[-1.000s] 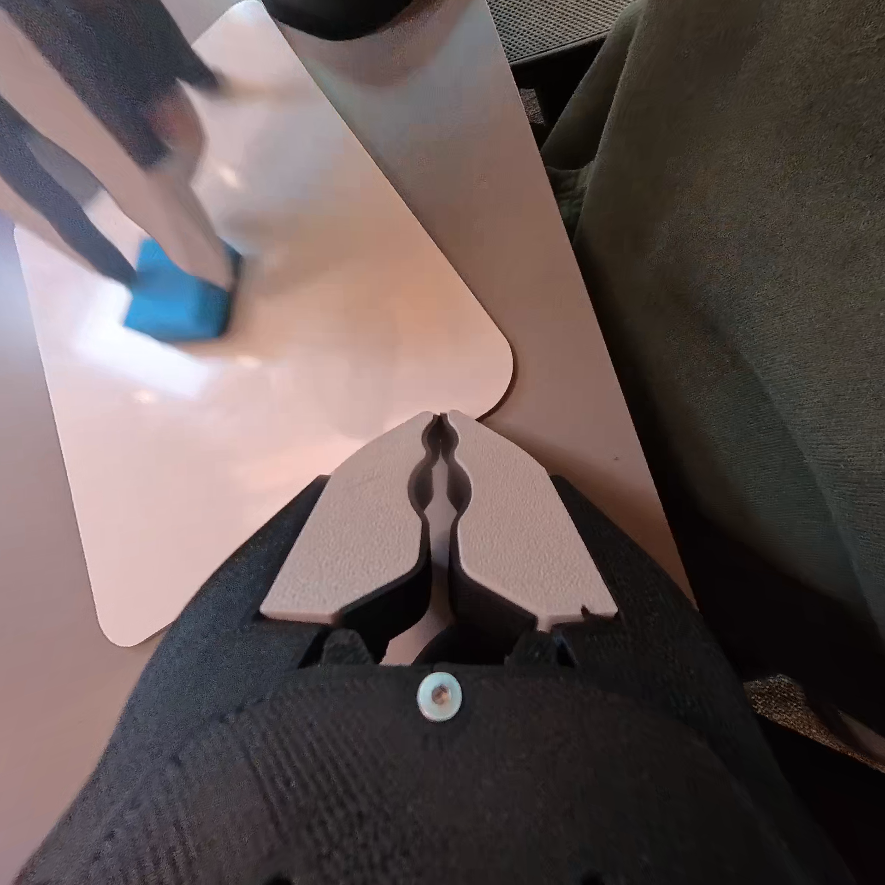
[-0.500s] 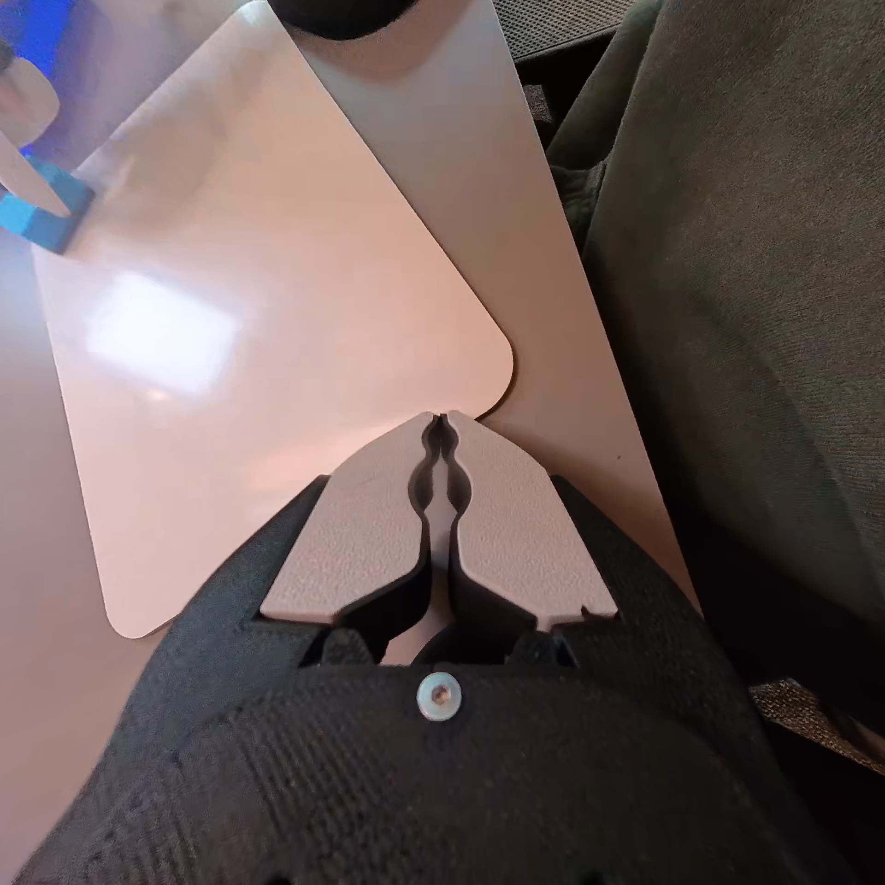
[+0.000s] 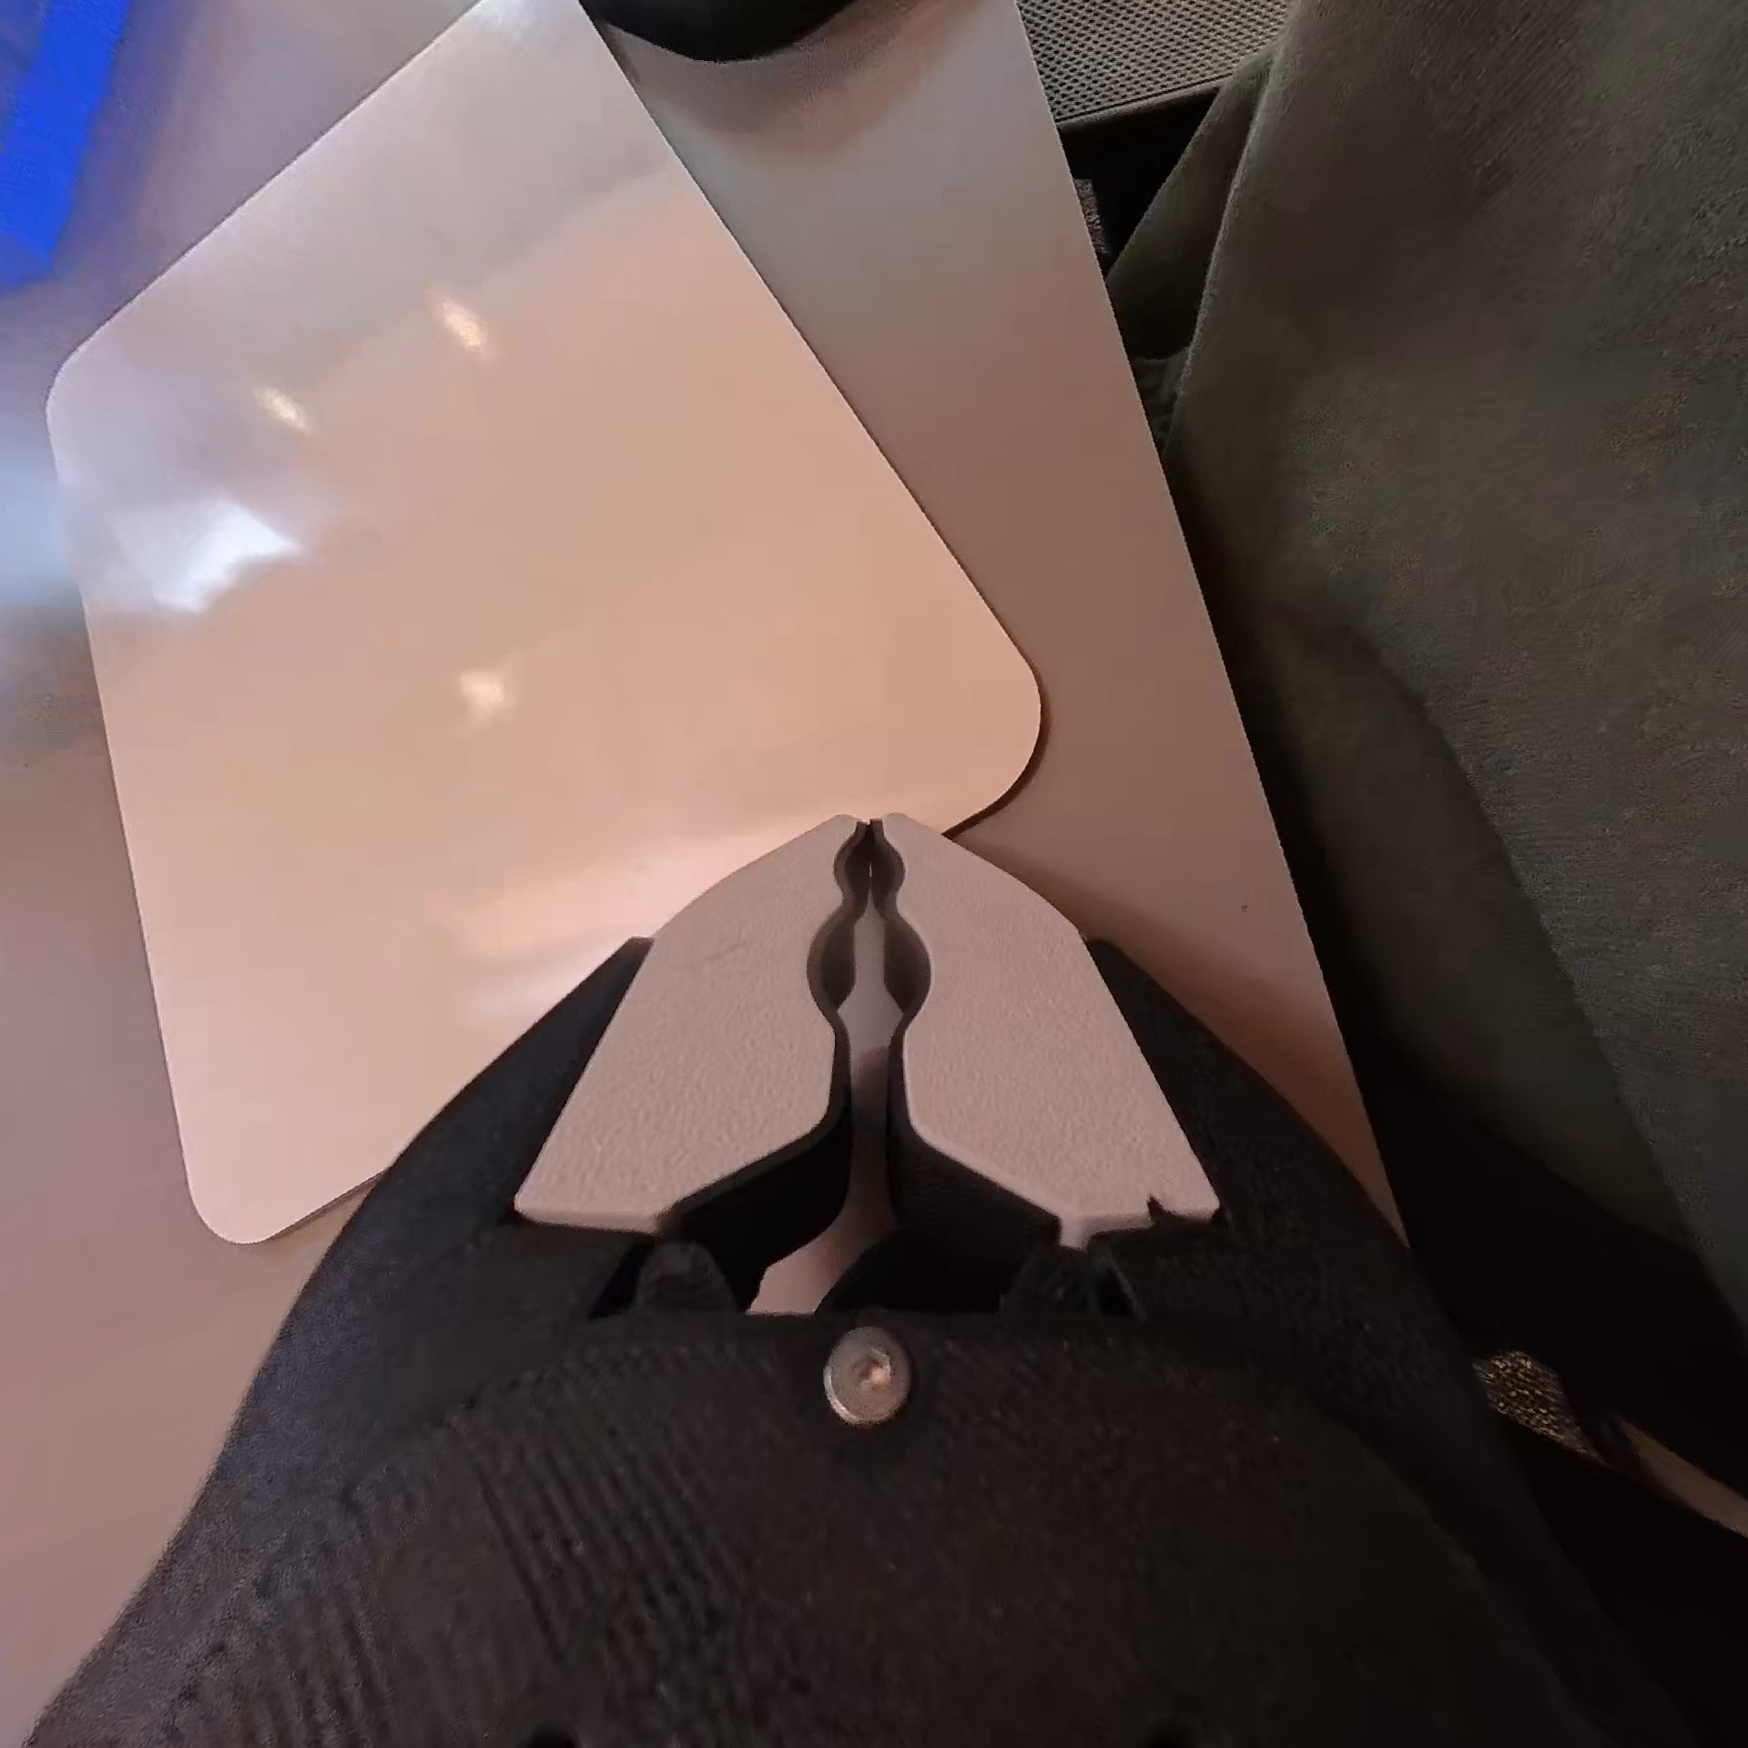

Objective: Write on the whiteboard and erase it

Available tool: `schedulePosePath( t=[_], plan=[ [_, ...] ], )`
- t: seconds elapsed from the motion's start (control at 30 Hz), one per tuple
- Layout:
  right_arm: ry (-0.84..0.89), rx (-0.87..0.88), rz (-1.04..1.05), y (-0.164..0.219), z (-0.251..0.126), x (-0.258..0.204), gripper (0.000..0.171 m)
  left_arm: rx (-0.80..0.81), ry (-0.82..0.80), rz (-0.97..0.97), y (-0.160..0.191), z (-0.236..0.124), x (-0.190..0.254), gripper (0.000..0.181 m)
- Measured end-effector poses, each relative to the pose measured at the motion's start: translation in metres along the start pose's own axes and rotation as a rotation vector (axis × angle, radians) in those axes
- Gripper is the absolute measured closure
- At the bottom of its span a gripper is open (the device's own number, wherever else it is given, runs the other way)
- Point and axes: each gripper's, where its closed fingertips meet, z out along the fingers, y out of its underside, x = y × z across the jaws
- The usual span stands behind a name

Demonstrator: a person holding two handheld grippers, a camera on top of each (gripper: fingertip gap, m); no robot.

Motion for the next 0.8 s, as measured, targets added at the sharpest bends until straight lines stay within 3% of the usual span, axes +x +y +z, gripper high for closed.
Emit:
schedulePosePath(
  t=[0.13, 0.33, 0.37, 0.43, 0.53, 0.6, 0.7, 0.8],
  plan=[
    [0.099, -0.130, 0.068, 0.015, 0.031, 0.029, 0.122, 0.014, 0.005, -0.008, -0.001, -0.002, 0.000, 0.181],
    [0.195, -0.169, 0.239, 0.044, 0.032, 0.083, 0.121, 0.010, 0.008, -0.002, -0.001, -0.002, 0.001, 0.181],
    [0.195, -0.158, 0.248, 0.046, 0.032, 0.085, 0.117, 0.009, 0.007, -0.004, -0.001, -0.002, 0.001, 0.181],
    [0.204, -0.081, 0.228, 0.039, 0.023, 0.083, 0.094, 0.013, 0.008, -0.013, -0.001, -0.002, 0.000, 0.181],
    [0.175, 0.093, 0.092, 0.023, -0.012, 0.042, 0.083, 0.026, 0.030, -0.025, -0.002, -0.003, 0.001, 0.181],
    [0.055, 0.106, -0.013, 0.041, -0.037, -0.010, 0.084, 0.042, 0.041, -0.045, -0.004, -0.004, 0.001, 0.181],
    [-0.099, 0.053, -0.240, 0.104, -0.073, -0.080, 0.083, 0.090, 0.059, -0.098, -0.009, -0.009, -0.003, 0.181],
    [-0.108, -0.031, -0.430, 0.179, -0.101, -0.118, 0.082, 0.161, 0.063, -0.176, -0.015, -0.016, -0.012, 0.181]
  ],
)
